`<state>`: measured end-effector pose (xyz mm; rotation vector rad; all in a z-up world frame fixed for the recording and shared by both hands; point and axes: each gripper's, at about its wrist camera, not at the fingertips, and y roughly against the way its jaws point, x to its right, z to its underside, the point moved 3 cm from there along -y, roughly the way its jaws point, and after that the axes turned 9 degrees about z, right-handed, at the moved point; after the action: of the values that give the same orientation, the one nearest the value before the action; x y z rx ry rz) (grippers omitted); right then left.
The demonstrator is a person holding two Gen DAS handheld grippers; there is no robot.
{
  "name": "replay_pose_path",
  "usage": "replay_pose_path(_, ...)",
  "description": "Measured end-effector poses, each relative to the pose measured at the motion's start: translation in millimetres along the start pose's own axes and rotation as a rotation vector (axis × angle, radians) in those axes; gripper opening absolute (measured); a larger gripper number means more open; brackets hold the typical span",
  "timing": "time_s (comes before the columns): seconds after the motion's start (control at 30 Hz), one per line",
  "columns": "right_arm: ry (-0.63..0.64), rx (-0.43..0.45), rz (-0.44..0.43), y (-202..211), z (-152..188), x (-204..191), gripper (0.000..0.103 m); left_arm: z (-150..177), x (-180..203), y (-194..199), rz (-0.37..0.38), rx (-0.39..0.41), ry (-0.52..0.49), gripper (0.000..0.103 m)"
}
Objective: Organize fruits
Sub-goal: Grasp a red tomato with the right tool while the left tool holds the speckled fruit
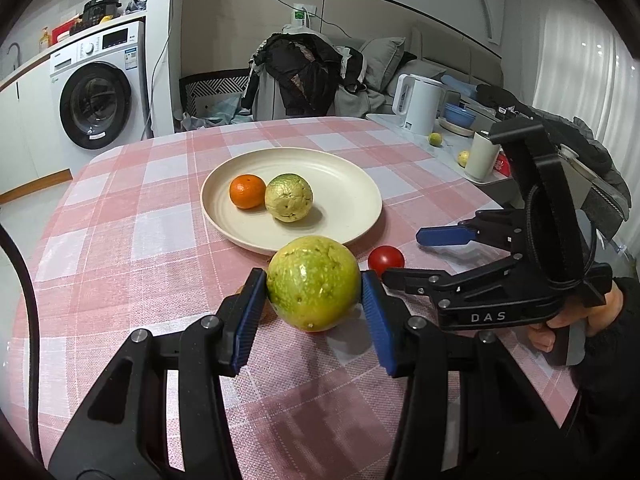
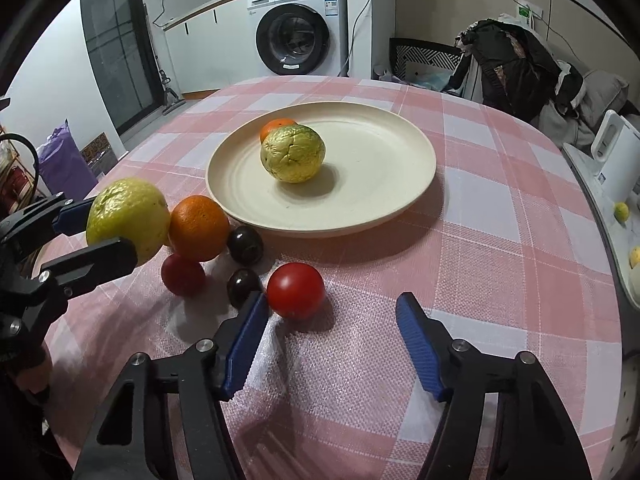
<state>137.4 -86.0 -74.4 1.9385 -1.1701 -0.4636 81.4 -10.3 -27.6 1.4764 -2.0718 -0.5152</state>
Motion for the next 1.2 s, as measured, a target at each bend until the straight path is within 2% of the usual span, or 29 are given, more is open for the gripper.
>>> replay_pose_path(0.37,-0.005,0.001,0.023,-4,-5,-1,0.062,0,0,-2,-0.003,0.000,0.002,0.046)
replay_pose_path(0.8,-0.031,-0.015,-0.019,-8,-3,-1,0.042,1,-3,-2,-0.004,0.001,0.005,0.046)
replay_pose_path(0.97,-0.040,-0.015,-0.045,-7,-2,0,0.039,1,-7,-4,-0.010,0.002,0.008,0.046)
replay_pose_path(1.07,-0.038,-0.011,-0.046,-7,-2,0,0.031,1,-9,-4,-0.013,0.004,0.010,0.045)
replay_pose_path(1.2,-0.032,-0.003,-0.045,-6,-1,-1,0.030,0,-12,-3,-0.020,0.005,0.017,0.045)
